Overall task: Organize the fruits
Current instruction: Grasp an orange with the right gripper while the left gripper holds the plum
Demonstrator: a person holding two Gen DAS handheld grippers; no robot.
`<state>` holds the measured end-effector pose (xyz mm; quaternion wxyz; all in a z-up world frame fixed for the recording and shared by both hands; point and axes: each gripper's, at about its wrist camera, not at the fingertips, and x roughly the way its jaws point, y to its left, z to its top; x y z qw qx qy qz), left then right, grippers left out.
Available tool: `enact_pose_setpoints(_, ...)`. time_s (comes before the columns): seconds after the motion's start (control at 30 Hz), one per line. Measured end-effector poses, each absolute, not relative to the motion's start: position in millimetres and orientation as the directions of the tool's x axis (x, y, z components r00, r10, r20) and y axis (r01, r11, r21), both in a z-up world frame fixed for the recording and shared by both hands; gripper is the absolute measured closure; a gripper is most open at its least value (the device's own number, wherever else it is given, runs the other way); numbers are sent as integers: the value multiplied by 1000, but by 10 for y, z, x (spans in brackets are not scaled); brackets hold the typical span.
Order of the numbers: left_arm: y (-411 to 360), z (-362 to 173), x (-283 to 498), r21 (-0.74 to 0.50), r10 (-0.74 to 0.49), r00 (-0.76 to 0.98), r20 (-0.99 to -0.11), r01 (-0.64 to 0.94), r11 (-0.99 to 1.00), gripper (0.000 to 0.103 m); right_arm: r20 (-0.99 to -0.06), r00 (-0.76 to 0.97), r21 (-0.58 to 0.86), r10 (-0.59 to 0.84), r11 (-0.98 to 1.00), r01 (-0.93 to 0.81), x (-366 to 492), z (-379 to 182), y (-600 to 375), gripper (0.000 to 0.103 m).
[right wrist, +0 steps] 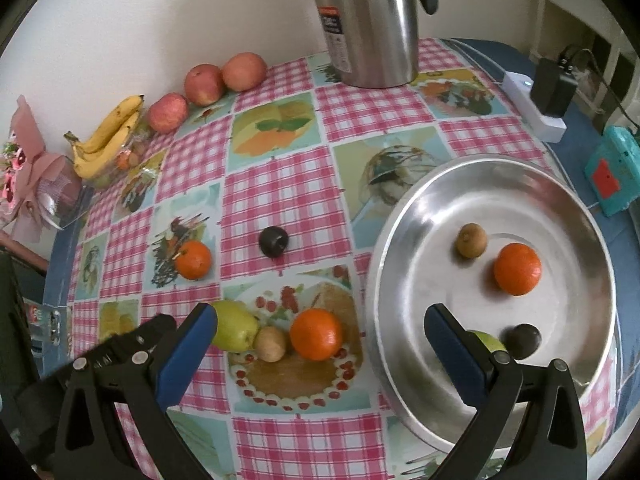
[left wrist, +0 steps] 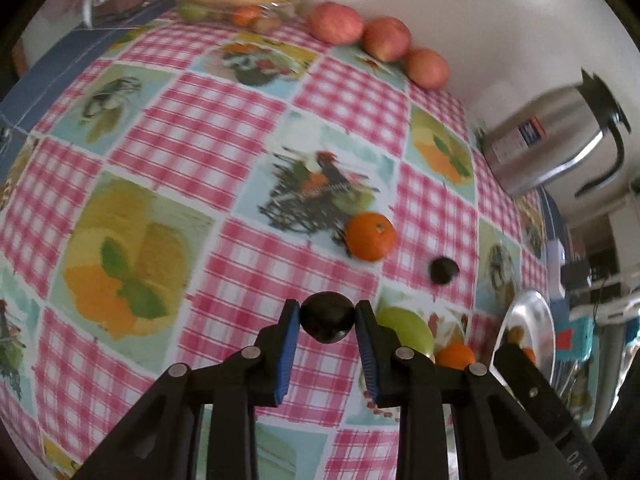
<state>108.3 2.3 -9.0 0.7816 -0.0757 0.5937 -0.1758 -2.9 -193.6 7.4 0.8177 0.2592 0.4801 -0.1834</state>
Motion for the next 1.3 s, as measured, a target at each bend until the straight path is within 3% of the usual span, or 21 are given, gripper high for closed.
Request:
enact_pose_setpoints(0.13, 52, -49, 1102, -336, -371, 251, -894, 172, 926, 73, -869, 492, 244, -44, 827, 507, 17, 113, -1843, 2)
enact_pose_setpoints(0.27, 44, -26, 1094, -344, -379, 254, -890, 170, 923, 73, -874, 484, 231, -33, 849, 476, 61, 89, -1780, 26)
enact_pose_setpoints(0.33, 33, -27, 1100, -346, -380, 255, -889, 168, 923, 73, -881, 473, 238, -15, 849, 471, 68, 41, -1772, 28)
enact_pose_setpoints(0.4, 41, -25, 1105, -348, -381, 254, -889, 166, 923, 73, -886, 463, 241, -2, 851, 466, 79, 0, -1760, 40)
enact_pose_setpoints(0.57, 37, -23, 1103, -356, -389, 251, -886, 168, 919, 73, -900, 435, 247, 24, 851, 464, 105, -107, -1733, 44)
enact_pose_setpoints(0.63, 34, -23, 1107, -360, -393, 249, -885, 168, 918, 73, -908, 419, 232, 19, 855, 464, 120, -140, -1719, 51)
enact_pose_setpoints(0.87, 30, -28, 1117, -368, -401, 242, -884, 170, 914, 73, -918, 395, 185, -23, 857, 481, 114, -151, -1744, 59)
enact_pose_setpoints(1.3, 10, -42, 1124, -369, -405, 232, -885, 183, 911, 73, -939, 340, 131, -47, 868, 480, 132, -269, -1741, 59)
